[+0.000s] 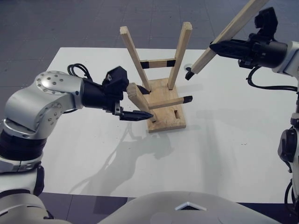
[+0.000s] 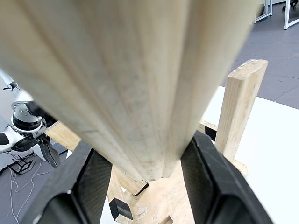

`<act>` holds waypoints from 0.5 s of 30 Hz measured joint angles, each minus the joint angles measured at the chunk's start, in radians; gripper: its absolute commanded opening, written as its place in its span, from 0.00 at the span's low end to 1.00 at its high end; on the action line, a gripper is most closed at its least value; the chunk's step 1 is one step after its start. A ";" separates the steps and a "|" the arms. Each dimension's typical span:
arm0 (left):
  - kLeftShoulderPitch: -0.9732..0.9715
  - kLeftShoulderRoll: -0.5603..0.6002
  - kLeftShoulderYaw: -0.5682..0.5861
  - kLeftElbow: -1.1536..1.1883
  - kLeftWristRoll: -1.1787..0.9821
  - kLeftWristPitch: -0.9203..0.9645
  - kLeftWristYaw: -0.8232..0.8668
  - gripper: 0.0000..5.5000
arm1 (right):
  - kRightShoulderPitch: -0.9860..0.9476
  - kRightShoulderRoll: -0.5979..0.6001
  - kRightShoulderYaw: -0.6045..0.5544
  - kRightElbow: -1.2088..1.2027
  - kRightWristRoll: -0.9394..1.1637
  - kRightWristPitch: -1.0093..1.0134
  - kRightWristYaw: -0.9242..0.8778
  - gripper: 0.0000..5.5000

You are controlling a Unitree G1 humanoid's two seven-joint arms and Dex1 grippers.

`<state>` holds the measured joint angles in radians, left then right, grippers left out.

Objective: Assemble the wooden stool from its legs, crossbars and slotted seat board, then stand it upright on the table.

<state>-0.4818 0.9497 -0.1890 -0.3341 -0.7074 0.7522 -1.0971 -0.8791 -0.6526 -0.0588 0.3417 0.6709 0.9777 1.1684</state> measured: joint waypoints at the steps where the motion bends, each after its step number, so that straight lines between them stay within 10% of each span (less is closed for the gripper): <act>1: -0.003 -0.005 -0.012 0.013 0.020 -0.013 -0.012 0.75 | 0.000 0.002 -0.001 -0.001 0.000 0.002 -0.002 0.38; 15: 0.026 -0.099 -0.028 0.082 0.164 -0.163 -0.012 0.75 | -0.021 0.010 -0.008 -0.014 0.000 0.011 -0.011 0.38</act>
<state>-0.4563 0.8509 -0.2171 -0.2521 -0.5435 0.5896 -1.1090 -0.9002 -0.6426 -0.0670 0.3274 0.6714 0.9890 1.1574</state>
